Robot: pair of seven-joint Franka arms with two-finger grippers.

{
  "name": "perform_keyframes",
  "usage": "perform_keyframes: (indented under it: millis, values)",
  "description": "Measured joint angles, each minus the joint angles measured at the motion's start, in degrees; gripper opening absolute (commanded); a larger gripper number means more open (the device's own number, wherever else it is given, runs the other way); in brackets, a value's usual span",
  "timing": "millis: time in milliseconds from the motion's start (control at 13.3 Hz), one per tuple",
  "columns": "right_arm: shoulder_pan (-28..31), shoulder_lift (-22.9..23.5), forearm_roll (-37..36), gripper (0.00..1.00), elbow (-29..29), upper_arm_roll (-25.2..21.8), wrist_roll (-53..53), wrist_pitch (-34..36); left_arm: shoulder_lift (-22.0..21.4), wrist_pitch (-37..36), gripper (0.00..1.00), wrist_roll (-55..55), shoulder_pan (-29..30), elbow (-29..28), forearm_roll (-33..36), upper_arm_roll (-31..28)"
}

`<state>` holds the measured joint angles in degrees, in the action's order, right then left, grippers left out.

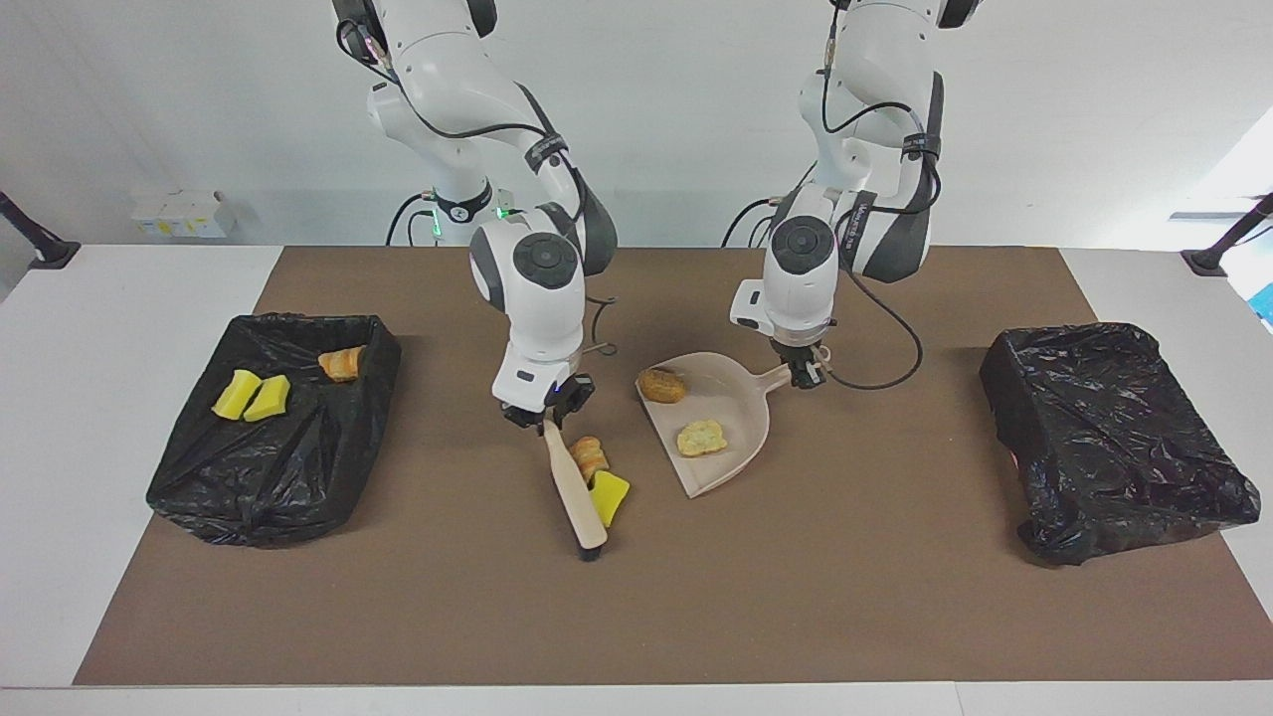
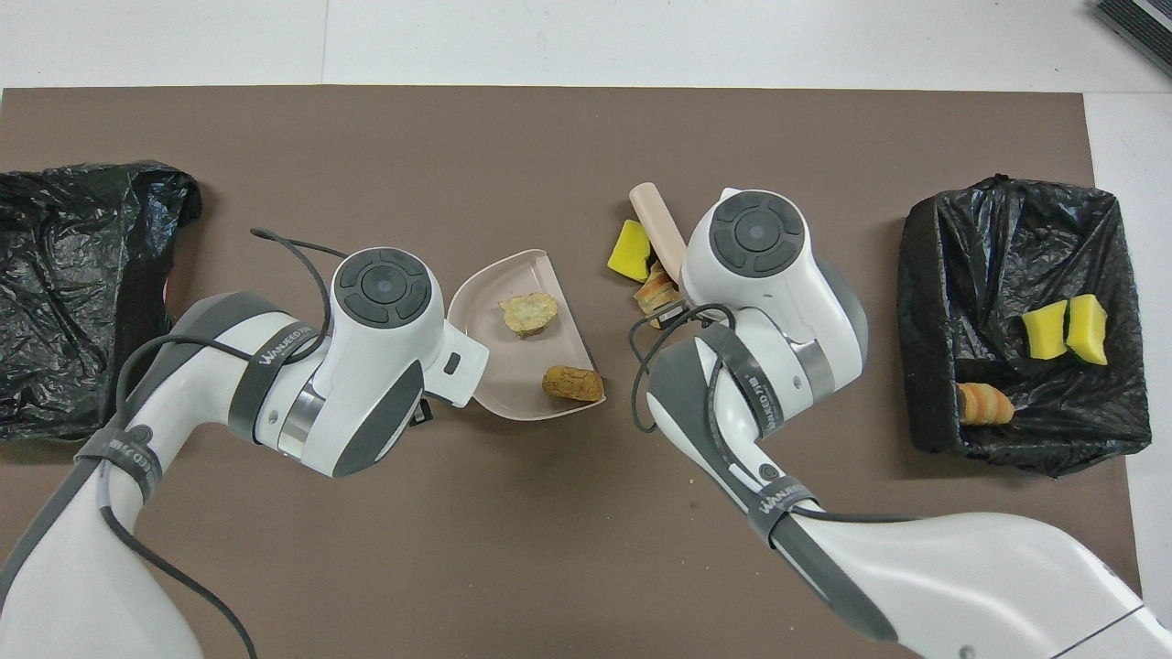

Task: Sweep and dump trash in bin
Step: 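Sweep the yellow sponge and bread toward the dustpan with the right gripper, then sweep the remaining bread piece into the dustpan with the right gripper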

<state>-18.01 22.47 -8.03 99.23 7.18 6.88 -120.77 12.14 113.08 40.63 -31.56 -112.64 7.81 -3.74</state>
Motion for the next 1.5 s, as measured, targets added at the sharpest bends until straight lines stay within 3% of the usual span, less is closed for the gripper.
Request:
perform_keyframes:
  millis: [225, 675, 975, 1275, 1500]
  values:
    - [-3.60, -1.64, 6.11, 0.00, 2.38, 0.39, 4.16, 0.34, 0.00, -0.39, 0.00, -1.14, -0.76, 0.02, 1.30, -0.03]
    - [-4.26, -4.00, 25.00, 0.00, 4.91, 3.47, 5.30, -0.33, 0.00, -0.44, 0.00, -1.23, -0.94, 0.15, 2.46, -0.10]
    - [-3.39, -5.11, 25.66, 0.00, 4.65, 3.01, 5.49, -0.27, 0.00, -0.46, 0.00, -1.22, -0.96, 0.36, 3.98, -0.08]
    - [3.06, -10.58, 21.64, 0.00, 4.95, 2.66, 6.75, 9.61, 0.00, -0.46, 0.00, -1.22, -0.96, 0.39, 4.13, -0.18]
    - [5.47, -15.45, 16.60, 0.00, 10.71, 2.64, 9.65, 11.69, 0.00, -0.46, 0.00, -1.22, -0.96, 0.39, 4.17, -0.18]
